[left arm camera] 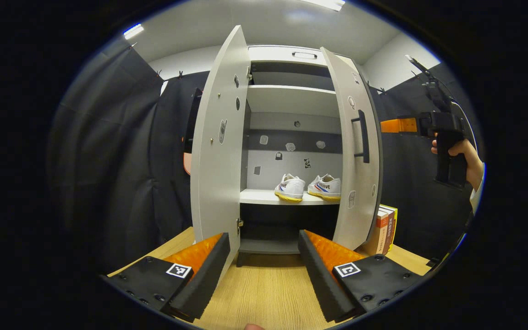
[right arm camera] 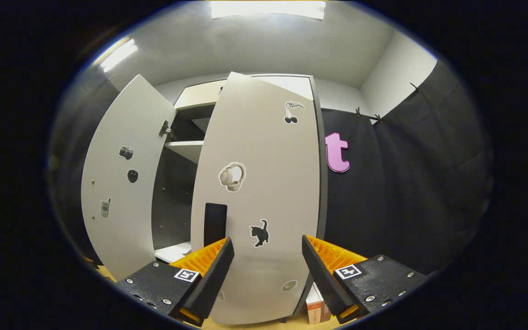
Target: Grab one shoe with the right hand and put it into the shoe cabinet, grab the other shoe with the left hand and put it into the shoe cabinet; then close the right door with the right hand and the left door with the left hand.
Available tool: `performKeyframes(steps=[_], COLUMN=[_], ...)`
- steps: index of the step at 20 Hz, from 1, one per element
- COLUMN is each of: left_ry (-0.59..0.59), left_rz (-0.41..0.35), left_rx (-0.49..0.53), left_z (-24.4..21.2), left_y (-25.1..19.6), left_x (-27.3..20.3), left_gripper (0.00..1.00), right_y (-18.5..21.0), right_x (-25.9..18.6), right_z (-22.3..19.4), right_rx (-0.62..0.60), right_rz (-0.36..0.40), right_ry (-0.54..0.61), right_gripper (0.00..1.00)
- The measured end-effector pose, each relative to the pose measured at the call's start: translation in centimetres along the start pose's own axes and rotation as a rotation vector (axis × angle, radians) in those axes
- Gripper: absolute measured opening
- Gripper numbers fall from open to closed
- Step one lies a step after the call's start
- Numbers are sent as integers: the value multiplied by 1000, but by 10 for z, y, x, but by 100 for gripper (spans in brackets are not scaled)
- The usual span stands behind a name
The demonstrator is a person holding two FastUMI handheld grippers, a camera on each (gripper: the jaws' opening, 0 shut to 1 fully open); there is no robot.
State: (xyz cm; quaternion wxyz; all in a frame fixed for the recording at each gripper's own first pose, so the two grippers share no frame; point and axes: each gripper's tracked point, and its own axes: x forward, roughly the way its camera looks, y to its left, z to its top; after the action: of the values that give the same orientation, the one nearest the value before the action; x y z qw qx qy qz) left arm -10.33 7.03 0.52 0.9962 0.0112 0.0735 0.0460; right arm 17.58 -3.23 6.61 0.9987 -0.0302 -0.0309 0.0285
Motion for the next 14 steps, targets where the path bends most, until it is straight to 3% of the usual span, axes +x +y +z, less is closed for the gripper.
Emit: performKeyframes(steps=[14], left_ry=[5], left_rz=[20], left_rx=[-24], left_z=[-1], left_y=[17], left_x=[2], left_gripper=[97], right_y=[29], right_x=[46], right_z=[-19], right_rx=[-21], right_rz=[29], right_ry=[66], right_gripper=[92])
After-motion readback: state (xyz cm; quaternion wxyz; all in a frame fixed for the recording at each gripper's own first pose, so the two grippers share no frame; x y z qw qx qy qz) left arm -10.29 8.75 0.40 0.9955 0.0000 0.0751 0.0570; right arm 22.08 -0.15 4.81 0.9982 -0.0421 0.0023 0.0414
